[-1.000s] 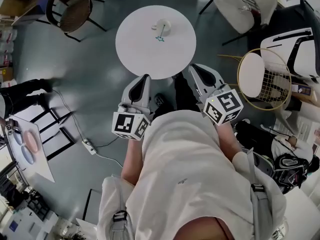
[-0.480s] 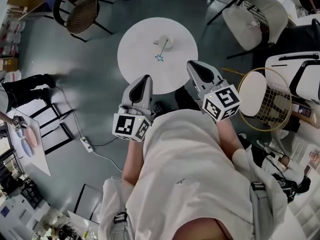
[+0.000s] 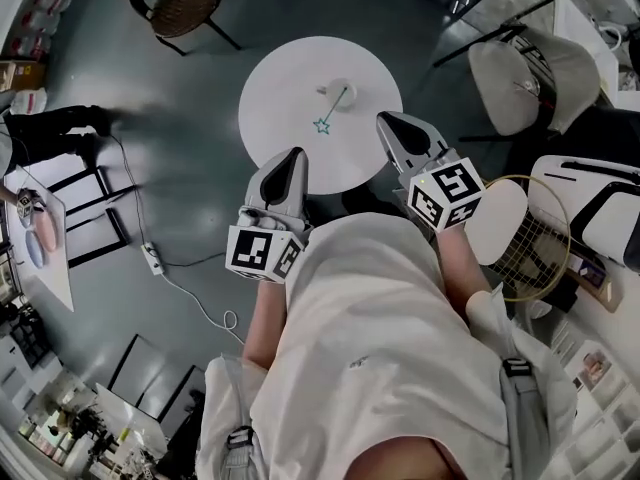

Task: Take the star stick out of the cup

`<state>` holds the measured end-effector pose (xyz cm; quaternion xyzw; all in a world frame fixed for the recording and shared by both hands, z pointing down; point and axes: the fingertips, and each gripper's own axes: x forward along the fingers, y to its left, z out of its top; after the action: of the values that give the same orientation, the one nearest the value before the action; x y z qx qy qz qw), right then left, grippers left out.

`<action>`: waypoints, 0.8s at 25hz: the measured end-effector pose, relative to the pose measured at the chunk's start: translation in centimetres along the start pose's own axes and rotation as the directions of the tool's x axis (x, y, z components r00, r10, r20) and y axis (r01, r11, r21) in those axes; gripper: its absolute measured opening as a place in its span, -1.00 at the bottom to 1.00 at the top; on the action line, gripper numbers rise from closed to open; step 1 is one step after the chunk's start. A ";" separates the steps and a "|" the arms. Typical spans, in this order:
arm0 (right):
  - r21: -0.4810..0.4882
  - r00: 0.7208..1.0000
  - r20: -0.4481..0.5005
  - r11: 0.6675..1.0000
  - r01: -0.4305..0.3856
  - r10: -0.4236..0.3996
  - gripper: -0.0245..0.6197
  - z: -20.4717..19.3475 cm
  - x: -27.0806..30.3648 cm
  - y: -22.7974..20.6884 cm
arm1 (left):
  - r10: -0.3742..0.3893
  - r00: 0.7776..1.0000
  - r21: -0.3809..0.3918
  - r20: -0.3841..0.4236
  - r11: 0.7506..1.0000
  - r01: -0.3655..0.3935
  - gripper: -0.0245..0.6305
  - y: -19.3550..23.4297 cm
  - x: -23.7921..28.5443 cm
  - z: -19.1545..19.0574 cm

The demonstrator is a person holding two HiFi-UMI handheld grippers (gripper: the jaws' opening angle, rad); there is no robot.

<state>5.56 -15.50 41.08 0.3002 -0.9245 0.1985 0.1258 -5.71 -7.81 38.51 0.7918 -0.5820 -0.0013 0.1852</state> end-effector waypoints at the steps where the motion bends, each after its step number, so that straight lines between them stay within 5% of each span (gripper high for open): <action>1: -0.015 1.000 -0.017 1.000 -0.020 0.019 -0.90 -0.1 0.6 -0.2 | 0.022 1.000 -0.005 0.002 1.000 -0.022 -0.90 0.3 0.0 -0.1; 15: -0.205 0.954 -0.200 0.943 -0.263 0.222 -0.90 -3.8 7.0 -0.4 | 0.225 0.974 -0.077 0.014 0.972 -0.223 -0.90 2.3 -1.3 -0.7; 18: -0.349 0.948 -0.230 0.890 -0.292 0.221 -0.86 -5.2 7.7 0.0 | 0.233 0.973 -0.082 0.009 0.969 -0.231 -0.90 2.4 -1.3 -0.9; 20: -0.485 0.939 -0.280 0.815 -0.318 0.200 -0.82 -6.8 8.2 0.2 | 0.238 0.971 -0.084 0.008 0.968 -0.236 -0.90 2.4 -1.3 -0.9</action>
<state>-0.27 -16.53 49.94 0.1018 -0.9562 -0.0135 0.2741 -8.19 -6.96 39.79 0.7083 -0.6735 -0.0104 0.2112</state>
